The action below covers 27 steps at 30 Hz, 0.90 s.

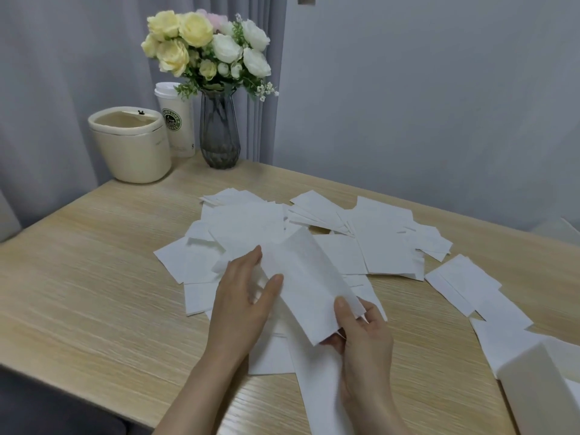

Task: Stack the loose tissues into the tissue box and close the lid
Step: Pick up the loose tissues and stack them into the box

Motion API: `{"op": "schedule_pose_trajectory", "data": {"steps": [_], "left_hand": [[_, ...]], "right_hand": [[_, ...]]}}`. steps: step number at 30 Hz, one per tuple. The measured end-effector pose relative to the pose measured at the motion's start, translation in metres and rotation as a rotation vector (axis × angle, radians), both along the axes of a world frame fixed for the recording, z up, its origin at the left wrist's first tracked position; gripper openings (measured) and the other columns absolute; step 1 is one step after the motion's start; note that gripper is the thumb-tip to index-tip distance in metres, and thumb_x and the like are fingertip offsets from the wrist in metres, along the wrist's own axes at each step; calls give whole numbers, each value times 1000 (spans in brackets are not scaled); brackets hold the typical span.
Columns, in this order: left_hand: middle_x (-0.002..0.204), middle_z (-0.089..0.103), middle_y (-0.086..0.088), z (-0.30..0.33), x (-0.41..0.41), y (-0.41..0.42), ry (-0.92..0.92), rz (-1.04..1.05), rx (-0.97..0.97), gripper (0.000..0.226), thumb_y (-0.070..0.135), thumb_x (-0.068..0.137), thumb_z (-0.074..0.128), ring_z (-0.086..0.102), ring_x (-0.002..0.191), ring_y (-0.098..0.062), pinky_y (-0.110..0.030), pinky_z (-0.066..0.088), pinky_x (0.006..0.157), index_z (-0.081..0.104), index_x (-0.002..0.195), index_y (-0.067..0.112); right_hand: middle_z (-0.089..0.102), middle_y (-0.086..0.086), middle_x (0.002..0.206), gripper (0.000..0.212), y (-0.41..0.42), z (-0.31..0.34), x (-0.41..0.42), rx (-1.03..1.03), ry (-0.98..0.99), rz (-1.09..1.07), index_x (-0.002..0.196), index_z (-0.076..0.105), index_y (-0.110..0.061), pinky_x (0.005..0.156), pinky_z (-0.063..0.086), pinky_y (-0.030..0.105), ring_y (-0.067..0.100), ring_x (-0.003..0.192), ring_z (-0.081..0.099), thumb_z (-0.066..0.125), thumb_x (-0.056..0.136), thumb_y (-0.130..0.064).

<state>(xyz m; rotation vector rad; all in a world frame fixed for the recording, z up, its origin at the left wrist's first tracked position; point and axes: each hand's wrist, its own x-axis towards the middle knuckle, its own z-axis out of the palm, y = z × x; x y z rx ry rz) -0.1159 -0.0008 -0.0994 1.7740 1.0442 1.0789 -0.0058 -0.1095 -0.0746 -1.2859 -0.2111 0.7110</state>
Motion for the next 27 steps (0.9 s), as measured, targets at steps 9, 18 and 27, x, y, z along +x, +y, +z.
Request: {"op": "schedule_pose_trajectory", "data": {"steps": [9, 18, 27], "left_hand": [[136, 55, 18, 17, 4, 1, -68, -48, -210, 45, 50, 83, 64, 39, 138, -5, -34, 33, 115, 59, 126, 37], [109, 70, -1, 26, 10, 10, -441, -50, -508, 40, 6, 90, 66, 65, 101, -5, -12, 51, 79, 61, 128, 14], [88, 76, -12, 23, 1, 23, -450, -79, -515, 14, 9, 95, 60, 70, 80, -25, -41, 54, 78, 74, 92, 9]], "right_hand": [[70, 19, 90, 16, 10, 8, -11, 60, 65, -32, 102, 57, 0, 51, 56, 26, 22, 51, 62, 64, 88, -4], [72, 20, 94, 15, 27, 3, -24, 83, 126, 76, 101, 55, -5, 61, 57, 36, 34, 65, 66, 62, 89, -1], [75, 6, 81, 13, 40, 9, -32, -34, -76, 197, 100, 53, -3, 71, 52, 40, 25, 54, 68, 62, 91, -6]]}}
